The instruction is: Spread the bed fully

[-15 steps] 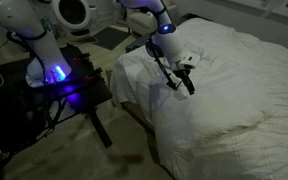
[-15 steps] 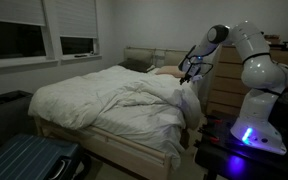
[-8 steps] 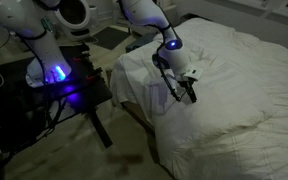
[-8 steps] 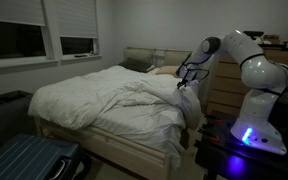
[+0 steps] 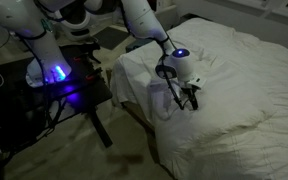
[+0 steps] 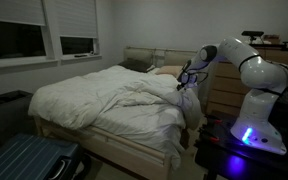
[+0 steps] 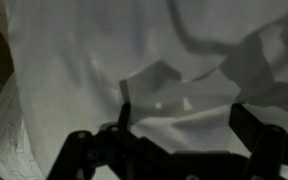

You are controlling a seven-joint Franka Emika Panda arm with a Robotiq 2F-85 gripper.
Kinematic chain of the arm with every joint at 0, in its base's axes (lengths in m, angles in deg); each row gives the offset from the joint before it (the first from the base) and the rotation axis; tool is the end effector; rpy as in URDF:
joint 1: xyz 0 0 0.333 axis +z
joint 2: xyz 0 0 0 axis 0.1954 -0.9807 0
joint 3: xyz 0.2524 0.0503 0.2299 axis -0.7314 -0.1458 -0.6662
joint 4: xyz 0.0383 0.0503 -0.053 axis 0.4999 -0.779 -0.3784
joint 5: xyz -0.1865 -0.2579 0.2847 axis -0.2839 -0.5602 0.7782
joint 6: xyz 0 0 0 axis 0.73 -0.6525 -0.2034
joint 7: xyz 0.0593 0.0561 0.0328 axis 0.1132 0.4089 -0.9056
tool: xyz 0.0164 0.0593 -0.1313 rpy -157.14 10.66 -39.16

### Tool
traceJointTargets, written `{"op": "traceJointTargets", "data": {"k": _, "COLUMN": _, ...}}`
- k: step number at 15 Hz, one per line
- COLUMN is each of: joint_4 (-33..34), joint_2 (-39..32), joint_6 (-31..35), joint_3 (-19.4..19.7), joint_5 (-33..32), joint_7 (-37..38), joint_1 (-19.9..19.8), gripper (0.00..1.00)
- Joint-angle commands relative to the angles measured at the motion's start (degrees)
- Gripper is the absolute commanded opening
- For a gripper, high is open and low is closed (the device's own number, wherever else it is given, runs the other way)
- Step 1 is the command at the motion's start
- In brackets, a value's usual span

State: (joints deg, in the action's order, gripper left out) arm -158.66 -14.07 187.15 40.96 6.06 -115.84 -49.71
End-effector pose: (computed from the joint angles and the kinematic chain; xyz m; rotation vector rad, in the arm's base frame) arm 0.5303 -0.6019 0.0523 2.6494 -0.8482 0.5948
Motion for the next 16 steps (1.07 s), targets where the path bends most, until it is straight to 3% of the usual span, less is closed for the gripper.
{"op": "traceJointTargets", "data": {"k": 1, "joint_4": 5.36, "joint_2": -2.73, "joint_6": -2.73, "joint_3": -1.31, "joint_5": -9.35, "joint_7": 9.19, "joint_1": -2.75, "gripper": 0.75}}
{"op": "traceJointTargets", "data": {"k": 2, "joint_4": 5.96, "joint_2": -2.98, "joint_6": -2.9, "joint_3": -1.77, "joint_5": -11.24, "joint_7": 10.69, "joint_1": -3.32, "gripper": 0.74}}
{"op": "traceJointTargets", "data": {"k": 6, "joint_4": 7.35, "joint_2": -3.31, "joint_6": -3.1, "joint_3": -2.64, "joint_5": -15.56, "joint_7": 14.62, "joint_1": -4.53, "gripper": 0.42}}
{"op": "traceJointTargets", "data": {"k": 10, "joint_4": 6.91, "joint_2": -1.94, "joint_6": -4.24, "joint_3": -3.49, "joint_5": -16.5, "joint_7": 16.12, "joint_1": -5.49, "gripper": 0.12}}
{"op": "traceJointTargets", "data": {"k": 11, "joint_4": 6.09, "joint_2": -1.24, "joint_6": -4.52, "joint_3": -2.68, "joint_5": -13.94, "joint_7": 14.75, "joint_1": -4.85, "gripper": 0.05}}
{"op": "traceJointTargets", "data": {"k": 12, "joint_4": 5.53, "joint_2": -0.73, "joint_6": -4.75, "joint_3": -2.63, "joint_5": -13.75, "joint_7": 14.95, "joint_1": -4.92, "gripper": 0.01}}
{"op": "traceJointTargets", "data": {"k": 16, "joint_4": 2.54, "joint_2": 2.56, "joint_6": -8.2, "joint_3": -3.02, "joint_5": -13.1, "joint_7": 14.32, "joint_1": -5.63, "gripper": 0.0}}
